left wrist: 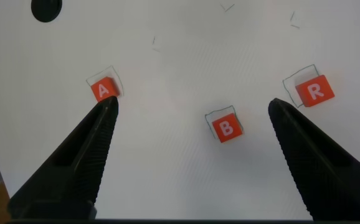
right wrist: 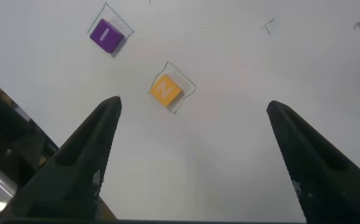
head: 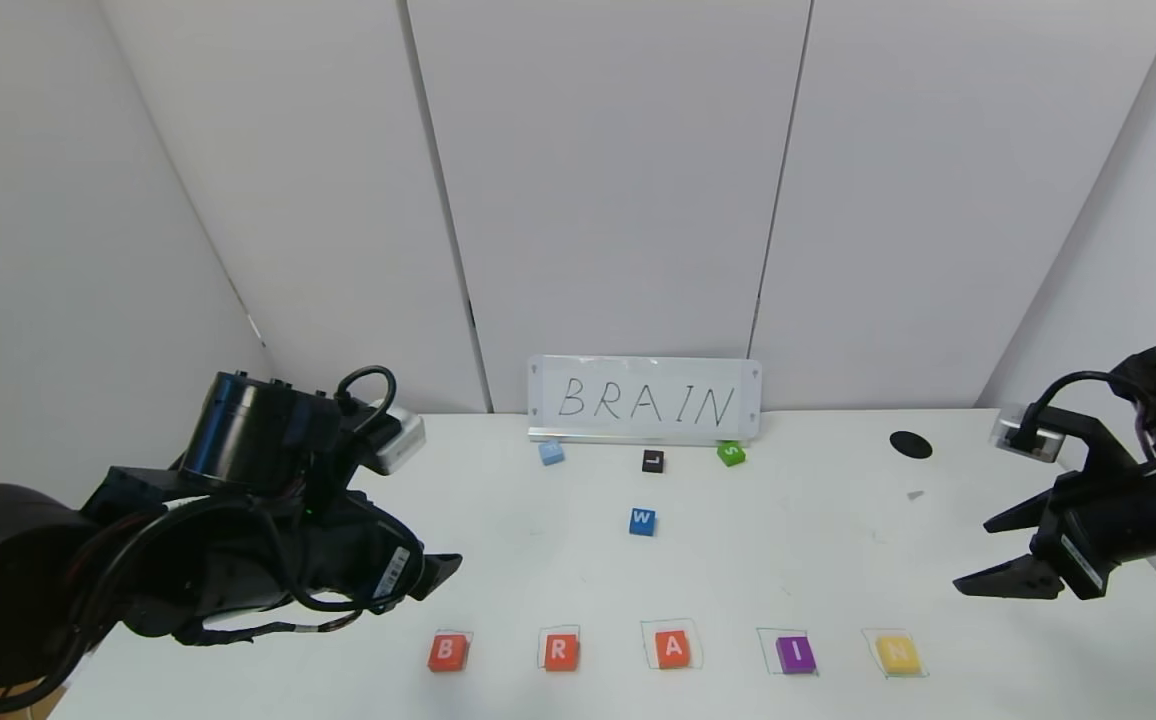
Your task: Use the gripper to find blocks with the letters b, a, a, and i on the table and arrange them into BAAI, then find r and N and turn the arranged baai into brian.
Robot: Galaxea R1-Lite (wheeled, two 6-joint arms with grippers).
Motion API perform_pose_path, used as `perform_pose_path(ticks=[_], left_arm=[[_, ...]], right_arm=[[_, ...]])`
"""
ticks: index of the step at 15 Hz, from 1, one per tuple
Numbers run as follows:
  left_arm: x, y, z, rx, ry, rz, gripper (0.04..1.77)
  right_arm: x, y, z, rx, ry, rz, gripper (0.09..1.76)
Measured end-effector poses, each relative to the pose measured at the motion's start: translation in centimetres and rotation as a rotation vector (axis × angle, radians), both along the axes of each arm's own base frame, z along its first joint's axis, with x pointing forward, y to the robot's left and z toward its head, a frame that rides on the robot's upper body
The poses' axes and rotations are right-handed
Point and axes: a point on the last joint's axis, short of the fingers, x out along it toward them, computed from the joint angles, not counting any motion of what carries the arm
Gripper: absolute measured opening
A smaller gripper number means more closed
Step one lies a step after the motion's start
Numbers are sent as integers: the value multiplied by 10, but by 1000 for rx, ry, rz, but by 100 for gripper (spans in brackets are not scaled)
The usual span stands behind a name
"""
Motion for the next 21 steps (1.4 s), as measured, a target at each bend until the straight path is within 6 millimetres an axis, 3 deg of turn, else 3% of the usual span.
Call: perform_pose_path(ticks=[3, 7, 10, 13, 15, 21], left_arm=[[-10, 10, 3, -35, -22, 81, 172], [-14, 13, 8, -46, -42, 90, 172], [-23, 22, 19, -63, -70, 154, 172], [-52, 44, 46, -100, -152, 235, 172], [-76, 55, 62, -120, -203, 265, 172], [-149, 75, 96, -171, -356, 266, 172]], right_arm=[[-15, 3, 23, 99, 18, -187, 169], [-25, 3, 37, 102, -26, -199, 170], [-30, 1, 50, 121, -146, -319, 170], [-63, 8, 83, 117, -392, -608, 170], [-85, 18, 95, 99, -502, -767, 170], [-159, 27, 116, 198, -687, -714, 170]])
